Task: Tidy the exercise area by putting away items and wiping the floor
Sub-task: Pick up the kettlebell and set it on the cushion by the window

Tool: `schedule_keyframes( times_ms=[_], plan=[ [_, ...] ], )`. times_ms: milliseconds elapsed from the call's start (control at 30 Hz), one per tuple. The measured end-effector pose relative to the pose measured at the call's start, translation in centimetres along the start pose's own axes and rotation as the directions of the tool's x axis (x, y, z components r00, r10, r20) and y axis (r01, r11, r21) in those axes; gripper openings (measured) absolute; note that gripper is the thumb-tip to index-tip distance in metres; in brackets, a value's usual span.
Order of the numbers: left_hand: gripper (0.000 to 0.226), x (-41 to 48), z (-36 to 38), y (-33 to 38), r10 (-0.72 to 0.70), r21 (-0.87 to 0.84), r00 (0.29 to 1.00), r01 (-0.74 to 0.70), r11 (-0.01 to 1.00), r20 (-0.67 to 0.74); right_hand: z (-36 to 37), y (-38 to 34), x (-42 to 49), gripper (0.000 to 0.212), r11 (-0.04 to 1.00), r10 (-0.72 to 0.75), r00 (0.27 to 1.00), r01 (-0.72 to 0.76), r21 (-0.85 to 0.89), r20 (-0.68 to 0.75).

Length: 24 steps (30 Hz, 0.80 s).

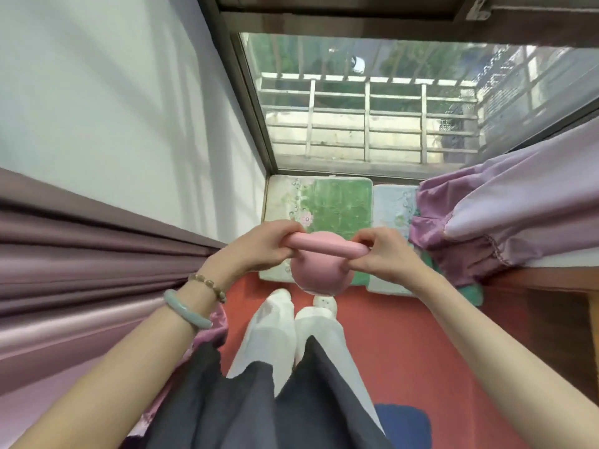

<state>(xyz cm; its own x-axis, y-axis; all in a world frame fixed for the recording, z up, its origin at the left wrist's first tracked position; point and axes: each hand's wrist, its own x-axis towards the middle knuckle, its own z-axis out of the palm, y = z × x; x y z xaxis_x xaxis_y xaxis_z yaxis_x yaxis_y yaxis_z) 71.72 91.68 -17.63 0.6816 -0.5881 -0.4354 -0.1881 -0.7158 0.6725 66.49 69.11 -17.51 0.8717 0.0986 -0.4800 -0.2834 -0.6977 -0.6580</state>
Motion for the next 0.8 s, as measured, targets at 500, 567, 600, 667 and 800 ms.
schedule_keyframes(
  times_ms=[500,567,600,667,800],
  plan=[
    [0.025,19.9,14.5,-21.4,-0.022,-0.028,0.997,0.019,0.999,-0.076,12.1,18.4,22.9,0.015,0.999,-0.015,1.000,0.016,-0.048,0.028],
    [0.028,22.3,15.9,-25.0,-0.005,-0.031,0.993,0.002,1.000,-0.116,14.1,20.2,26.4,0.018,0.998,-0.042,0.998,0.044,-0.037,0.050],
    [0.029,23.4,16.5,-26.7,-0.001,-0.028,0.990,-0.003,1.000,-0.140,15.1,21.0,28.2,0.017,0.998,-0.057,0.997,0.059,-0.034,0.057],
    [0.027,25.8,17.6,-30.2,0.000,0.007,0.982,0.001,1.000,-0.189,17.1,22.5,31.8,0.013,0.995,-0.089,0.994,0.091,-0.045,0.059],
    [0.030,31.1,18.5,-36.5,-0.011,0.020,0.948,0.019,1.000,-0.317,20.4,24.8,39.7,0.005,0.981,-0.159,0.987,0.161,-0.108,0.026]
  ],
)
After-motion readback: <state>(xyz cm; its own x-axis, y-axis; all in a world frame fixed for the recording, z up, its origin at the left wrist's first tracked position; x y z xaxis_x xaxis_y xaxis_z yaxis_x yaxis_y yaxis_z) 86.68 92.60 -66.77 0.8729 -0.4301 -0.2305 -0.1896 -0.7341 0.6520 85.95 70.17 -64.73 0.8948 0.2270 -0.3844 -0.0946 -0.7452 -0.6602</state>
